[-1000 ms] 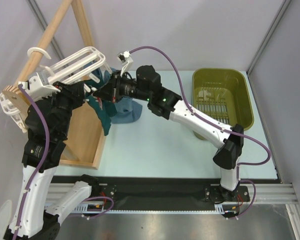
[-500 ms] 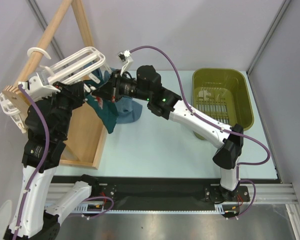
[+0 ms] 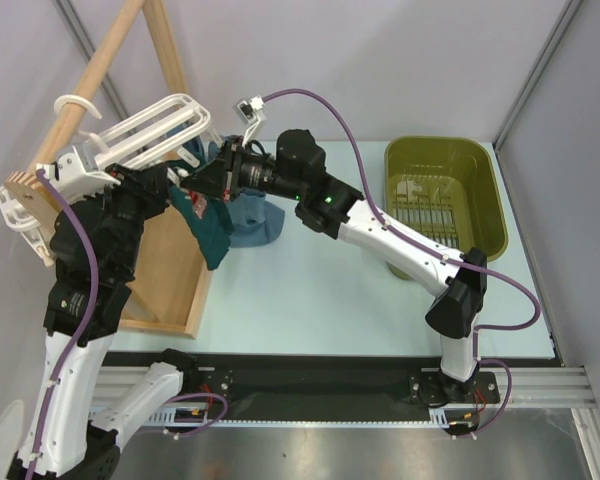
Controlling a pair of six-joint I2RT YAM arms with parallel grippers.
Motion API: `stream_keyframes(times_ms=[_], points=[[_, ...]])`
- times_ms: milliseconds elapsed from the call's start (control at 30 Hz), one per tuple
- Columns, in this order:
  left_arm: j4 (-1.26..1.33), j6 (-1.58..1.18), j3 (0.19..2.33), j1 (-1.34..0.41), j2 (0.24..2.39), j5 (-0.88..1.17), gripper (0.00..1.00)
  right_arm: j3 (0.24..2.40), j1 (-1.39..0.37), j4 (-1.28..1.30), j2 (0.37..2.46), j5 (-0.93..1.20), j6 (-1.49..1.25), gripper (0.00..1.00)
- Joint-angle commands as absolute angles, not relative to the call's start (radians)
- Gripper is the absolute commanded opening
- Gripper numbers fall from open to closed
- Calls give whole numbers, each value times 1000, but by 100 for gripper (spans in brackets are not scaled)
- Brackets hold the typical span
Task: Clip the socks to the hanger
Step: Clamp the sock onto the hanger.
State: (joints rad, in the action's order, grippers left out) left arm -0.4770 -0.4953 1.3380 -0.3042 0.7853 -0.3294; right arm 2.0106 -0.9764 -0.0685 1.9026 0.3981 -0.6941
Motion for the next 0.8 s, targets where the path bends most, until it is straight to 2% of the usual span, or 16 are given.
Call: stream_keyframes(times_ms=[0, 200, 333, 433, 533, 600, 733, 767], points=[[-518, -606, 1315, -301, 741, -365, 0, 2040, -971, -144, 1887, 423, -730, 0], [-508, -609, 1305, -301, 724, -371, 0, 2040, -963, -182, 1910, 449, -768, 0], [-506, -614, 1295, -299, 713, -383, 7, 2043, -957, -227, 1931, 468, -795, 0], [-508, -618, 1296, -299, 710, -390, 16, 2048, -954, -250, 1953, 480, -818, 0], [-508, -620, 1296, -301, 710, -391, 19, 2060, -954, -261, 1973, 485, -830, 0], [-508, -621, 1295, -299, 709, -393, 37, 2069, -956, -268, 1985, 488, -836, 0], [-505, -617, 1293, -301, 706, -400, 49, 2075, -954, -301, 1996, 486, -841, 0], [-503, -617, 1293, -301, 706, -402, 58, 2079, -954, -305, 2002, 489, -847, 0]])
